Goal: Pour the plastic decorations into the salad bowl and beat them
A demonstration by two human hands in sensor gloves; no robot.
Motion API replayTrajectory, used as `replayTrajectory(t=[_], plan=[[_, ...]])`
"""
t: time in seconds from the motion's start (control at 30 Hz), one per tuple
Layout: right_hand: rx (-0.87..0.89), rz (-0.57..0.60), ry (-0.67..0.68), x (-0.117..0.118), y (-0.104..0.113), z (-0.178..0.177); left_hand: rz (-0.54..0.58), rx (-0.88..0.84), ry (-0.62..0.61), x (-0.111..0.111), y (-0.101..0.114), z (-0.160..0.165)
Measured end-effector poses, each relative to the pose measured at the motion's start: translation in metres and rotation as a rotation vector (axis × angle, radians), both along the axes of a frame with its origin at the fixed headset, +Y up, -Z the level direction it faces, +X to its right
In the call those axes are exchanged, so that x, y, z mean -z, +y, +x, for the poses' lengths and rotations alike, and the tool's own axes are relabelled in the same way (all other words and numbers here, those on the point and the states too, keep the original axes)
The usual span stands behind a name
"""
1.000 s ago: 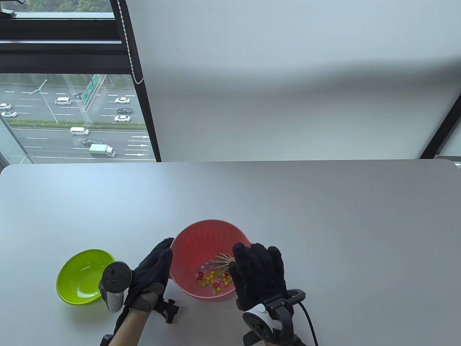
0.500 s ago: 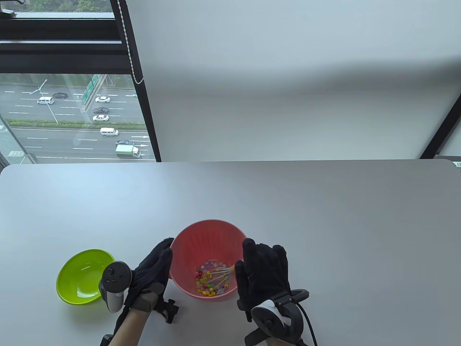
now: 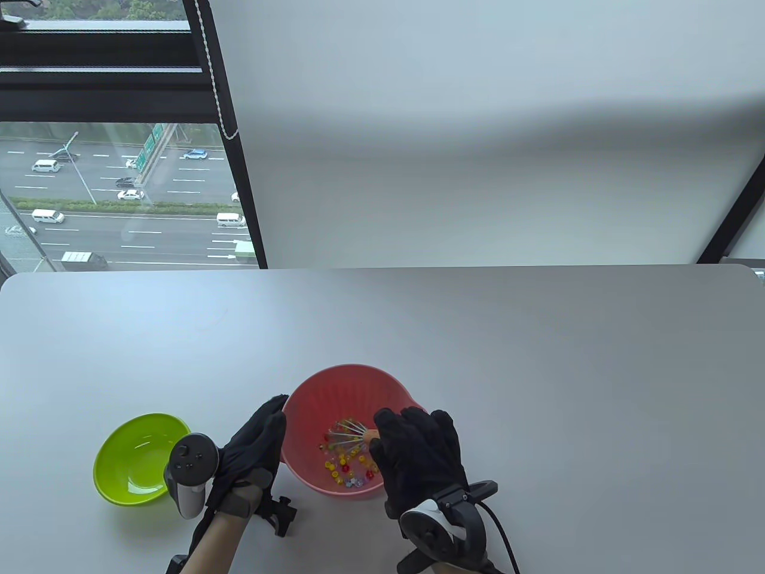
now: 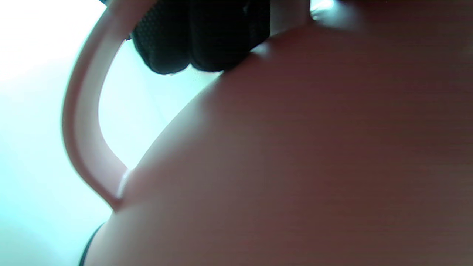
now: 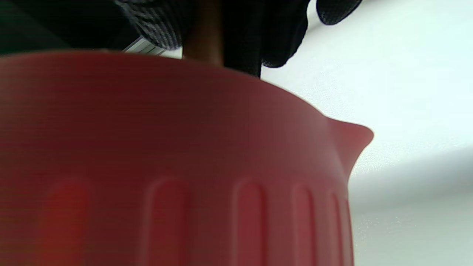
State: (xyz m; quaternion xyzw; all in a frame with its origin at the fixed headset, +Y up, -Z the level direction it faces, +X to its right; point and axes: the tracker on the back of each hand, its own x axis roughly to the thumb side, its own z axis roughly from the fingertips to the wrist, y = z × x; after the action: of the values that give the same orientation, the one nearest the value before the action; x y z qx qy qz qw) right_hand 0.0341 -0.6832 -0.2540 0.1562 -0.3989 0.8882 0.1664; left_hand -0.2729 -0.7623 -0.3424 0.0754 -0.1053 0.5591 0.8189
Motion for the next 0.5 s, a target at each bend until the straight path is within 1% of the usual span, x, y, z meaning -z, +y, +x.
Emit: replayTrajectory(t=[0.2,0.4,0.5], plan=[[-0.042,0.030,-0.020,-0.001,0.002,0.000,0.000,0.000,0.000,0.000,0.000,0.000],[-0.026,0.063,-0.055,-0.002,0.007,0.008,0.000,0.000,0.000,0.000,0.000,0.000],[-0.008,0.060,-0.052,-0.002,0.009,0.011,0.000,0.000,0.000,0.000,0.000,0.000]])
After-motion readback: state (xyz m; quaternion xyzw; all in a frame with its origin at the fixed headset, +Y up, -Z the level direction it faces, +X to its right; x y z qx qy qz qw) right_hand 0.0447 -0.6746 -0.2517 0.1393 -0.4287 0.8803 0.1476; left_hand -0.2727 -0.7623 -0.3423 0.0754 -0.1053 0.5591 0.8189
